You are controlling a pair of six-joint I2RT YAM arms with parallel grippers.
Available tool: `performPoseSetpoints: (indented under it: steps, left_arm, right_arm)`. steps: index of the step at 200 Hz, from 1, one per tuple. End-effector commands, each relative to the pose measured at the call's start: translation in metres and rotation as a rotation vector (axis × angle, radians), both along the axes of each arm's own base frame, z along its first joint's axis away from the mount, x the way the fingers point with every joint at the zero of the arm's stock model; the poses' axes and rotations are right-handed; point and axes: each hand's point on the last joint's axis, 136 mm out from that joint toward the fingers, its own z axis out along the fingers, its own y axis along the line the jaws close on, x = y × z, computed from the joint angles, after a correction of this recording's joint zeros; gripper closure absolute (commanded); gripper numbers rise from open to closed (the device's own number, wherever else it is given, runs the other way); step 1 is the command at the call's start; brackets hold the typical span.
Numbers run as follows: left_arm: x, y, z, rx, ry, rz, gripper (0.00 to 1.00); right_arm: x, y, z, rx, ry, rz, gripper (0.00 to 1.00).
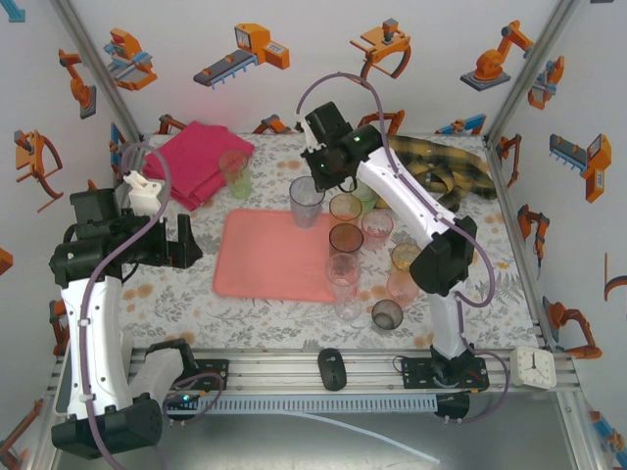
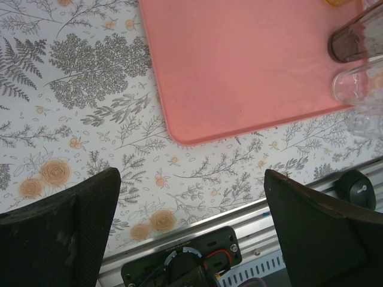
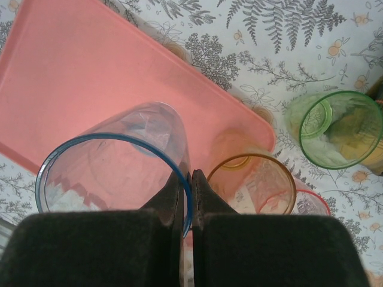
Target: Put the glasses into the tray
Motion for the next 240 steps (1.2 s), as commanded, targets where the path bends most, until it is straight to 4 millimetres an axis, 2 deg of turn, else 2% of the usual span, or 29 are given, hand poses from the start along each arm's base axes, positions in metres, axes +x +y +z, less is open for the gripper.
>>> performPoseSetpoints:
  steps: [1, 72, 130, 240]
  left_arm:
    - [-0.003, -0.003, -0.003, 0.003, 0.002, -0.028, 0.03]
    - [-0.003, -0.004, -0.011, -0.005, 0.024, -0.028, 0.03]
    - [-0.003, -0.003, -0.013, 0.001, 0.031, -0.024, 0.03]
    - [-0.003, -0.001, -0.015, 0.009, 0.034, -0.020, 0.03]
  right_arm:
    - [0.001, 0.004, 0.002, -0.008, -0.029, 0.013, 0.96]
    - [0.016, 0.014, -0.023, -0.040, -0.031, 0.023, 0.95]
    - [0.026, 0.014, -0.046, -0.095, -0.028, 0.023, 0.96]
    - [0.038, 0.012, -0.070, -0.140, -0.022, 0.008, 0.94]
